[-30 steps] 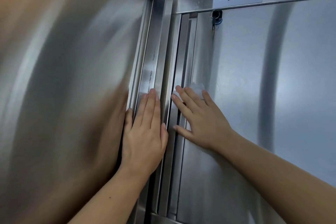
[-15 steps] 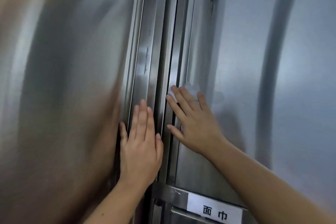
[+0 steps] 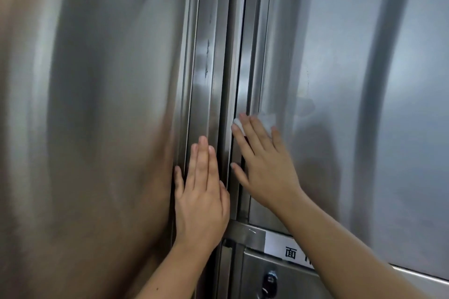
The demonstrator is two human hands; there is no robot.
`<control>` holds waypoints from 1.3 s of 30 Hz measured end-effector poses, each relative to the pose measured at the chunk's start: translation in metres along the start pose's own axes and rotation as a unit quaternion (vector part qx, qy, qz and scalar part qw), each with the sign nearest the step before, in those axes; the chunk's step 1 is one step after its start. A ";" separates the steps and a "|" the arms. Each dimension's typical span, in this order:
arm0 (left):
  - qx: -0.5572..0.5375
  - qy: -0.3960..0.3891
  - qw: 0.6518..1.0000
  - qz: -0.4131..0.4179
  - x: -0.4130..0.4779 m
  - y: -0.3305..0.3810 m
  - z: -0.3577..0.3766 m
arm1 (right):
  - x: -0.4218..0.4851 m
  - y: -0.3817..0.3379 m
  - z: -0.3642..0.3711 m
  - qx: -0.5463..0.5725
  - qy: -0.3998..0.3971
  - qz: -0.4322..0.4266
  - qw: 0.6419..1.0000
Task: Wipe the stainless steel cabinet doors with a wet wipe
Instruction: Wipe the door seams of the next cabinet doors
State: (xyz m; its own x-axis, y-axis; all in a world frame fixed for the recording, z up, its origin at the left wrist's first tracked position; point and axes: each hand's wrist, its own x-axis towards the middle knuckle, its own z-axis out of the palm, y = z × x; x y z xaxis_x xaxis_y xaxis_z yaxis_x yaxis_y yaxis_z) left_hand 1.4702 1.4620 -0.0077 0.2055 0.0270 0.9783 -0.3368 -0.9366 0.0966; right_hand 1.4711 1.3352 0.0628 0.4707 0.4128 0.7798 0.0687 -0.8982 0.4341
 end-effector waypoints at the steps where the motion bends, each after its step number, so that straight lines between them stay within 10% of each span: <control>1: -0.005 -0.004 1.000 -0.004 -0.003 0.001 0.000 | -0.008 -0.005 0.004 -0.003 -0.003 0.003 1.000; 39: -0.048 -0.128 0.990 -0.017 -0.099 -0.010 -0.009 | -0.091 -0.058 0.035 0.061 -0.120 -0.015 0.991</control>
State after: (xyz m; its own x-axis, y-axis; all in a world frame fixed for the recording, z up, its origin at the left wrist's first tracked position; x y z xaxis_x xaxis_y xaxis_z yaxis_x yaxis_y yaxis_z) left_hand 1.4452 1.4720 -0.1040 0.4402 -0.0437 0.8968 -0.4085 -0.8992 0.1567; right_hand 1.4546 1.3442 -0.0492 0.6620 0.4056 0.6303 0.1853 -0.9034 0.3868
